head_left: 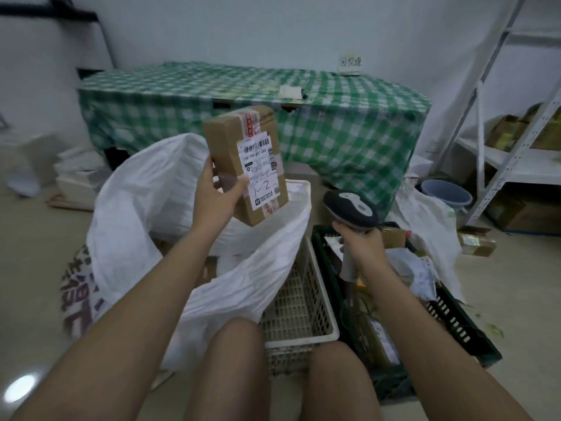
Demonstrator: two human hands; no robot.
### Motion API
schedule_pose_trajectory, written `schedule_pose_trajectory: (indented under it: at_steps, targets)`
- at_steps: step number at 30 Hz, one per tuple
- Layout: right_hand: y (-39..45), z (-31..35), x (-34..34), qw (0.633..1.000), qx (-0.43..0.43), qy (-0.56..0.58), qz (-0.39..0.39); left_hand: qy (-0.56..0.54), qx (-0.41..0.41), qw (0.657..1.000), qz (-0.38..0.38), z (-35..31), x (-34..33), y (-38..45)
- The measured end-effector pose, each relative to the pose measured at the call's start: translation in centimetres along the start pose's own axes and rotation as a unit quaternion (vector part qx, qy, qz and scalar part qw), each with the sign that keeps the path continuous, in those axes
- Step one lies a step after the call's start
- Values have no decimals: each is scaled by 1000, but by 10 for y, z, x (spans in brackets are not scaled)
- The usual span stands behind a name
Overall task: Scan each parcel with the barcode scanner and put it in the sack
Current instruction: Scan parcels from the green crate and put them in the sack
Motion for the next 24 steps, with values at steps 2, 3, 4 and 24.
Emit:
schedule_pose_trajectory:
  at_steps: [2,3,4,24]
  targets:
    - [1,3,-20,1000,-1,3,12,59,-24,998,-15,1,24,11]
    - [1,3,-27,1000,-5,0,20,99,-28,994,-19,5,33,16]
    - [2,2,-33,1000,-10,-6,27,165,-19,986,-18,14,41,22]
    - [-6,-111,176,973,-143,-53,-175,369,-51,882,290,92,-224,-59]
Point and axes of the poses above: each hand's wrist, its own y-axis towards the middle knuckle, its own x-axis out of the back of the hand, z = x × y, the point moved 4 cm from there along y, towards the middle knuckle, and after that the axes turned 11 degrees about x, right-handed, at the moved point
